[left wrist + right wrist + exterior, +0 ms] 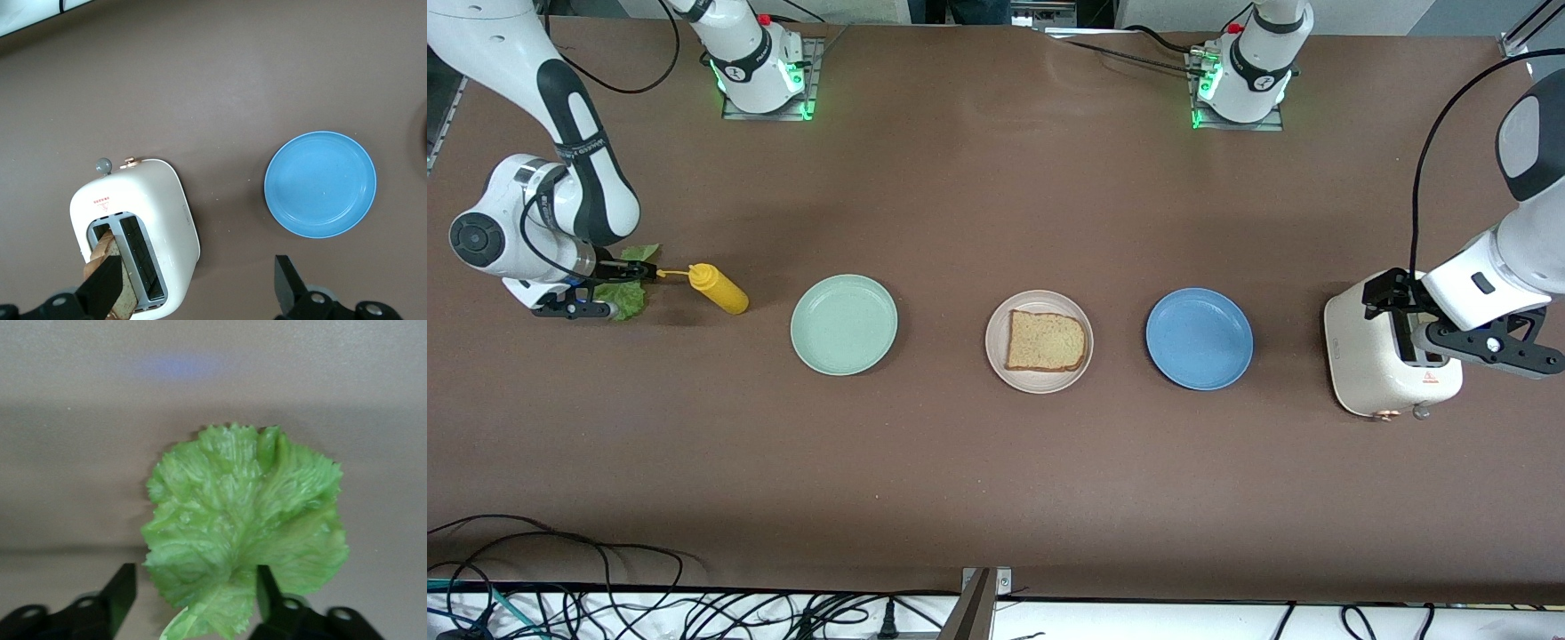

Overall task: Make sandwich on beige plate with both arms
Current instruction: 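Grasp the green lettuce leaf with the right gripper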

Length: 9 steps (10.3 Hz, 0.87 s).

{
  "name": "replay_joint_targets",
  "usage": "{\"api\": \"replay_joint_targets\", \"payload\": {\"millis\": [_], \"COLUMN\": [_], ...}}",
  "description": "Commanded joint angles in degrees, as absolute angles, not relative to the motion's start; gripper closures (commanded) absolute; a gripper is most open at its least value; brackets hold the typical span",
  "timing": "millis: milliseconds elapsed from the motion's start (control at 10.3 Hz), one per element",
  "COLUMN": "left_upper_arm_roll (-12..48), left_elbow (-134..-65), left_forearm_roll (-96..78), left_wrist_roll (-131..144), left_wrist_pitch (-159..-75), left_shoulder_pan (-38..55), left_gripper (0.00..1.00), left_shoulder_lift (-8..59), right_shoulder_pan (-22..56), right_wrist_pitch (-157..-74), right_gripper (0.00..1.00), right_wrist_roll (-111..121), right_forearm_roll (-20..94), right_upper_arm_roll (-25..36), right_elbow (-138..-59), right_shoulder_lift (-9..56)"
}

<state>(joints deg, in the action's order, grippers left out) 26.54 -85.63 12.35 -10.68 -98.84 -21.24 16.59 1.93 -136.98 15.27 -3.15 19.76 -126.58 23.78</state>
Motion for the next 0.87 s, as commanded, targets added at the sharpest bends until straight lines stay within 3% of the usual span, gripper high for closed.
{"api": "replay_joint_targets", "payload": {"millis": [0,97,387,581,774], "left_upper_arm_roll": [27.0,27.0,27.0,27.0,27.0], "left_elbow": [-85.9,-85.9,-85.9,-85.9,-85.9], "left_forearm_roll": [13.4,13.4,13.4,13.4,13.4], "left_wrist_roll": [-10.5,-10.5,-10.5,-10.4,-10.3], "left_wrist_pitch": [-98.3,-98.3,-98.3,-98.3,-98.3], "left_shoulder_pan": [-21.5,-21.5,-21.5,-21.4,-21.4], "left_gripper": [0.0,0.0,0.0,0.0,0.0], "left_shoulder_lift": [16.2,16.2,16.2,16.2,16.2], "right_shoulder_pan": [1.4,1.4,1.6,2.0,4.2], "right_wrist_pitch": [-137.5,-137.3,-132.3,-120.2,-102.7], "right_gripper": [0.9,1.0,1.0,1.0,1.0], "right_wrist_roll": [16.2,16.1,16.1,16.1,15.1], "right_forearm_roll": [-3.5,-3.4,-3.3,-3.3,-3.1], "right_upper_arm_roll": [19.6,19.6,19.4,18.9,18.5], "right_elbow": [-126.2,-126.1,-123.5,-116.0,-104.0], "right_shoulder_lift": [24.2,24.0,22.9,21.4,21.6]}}
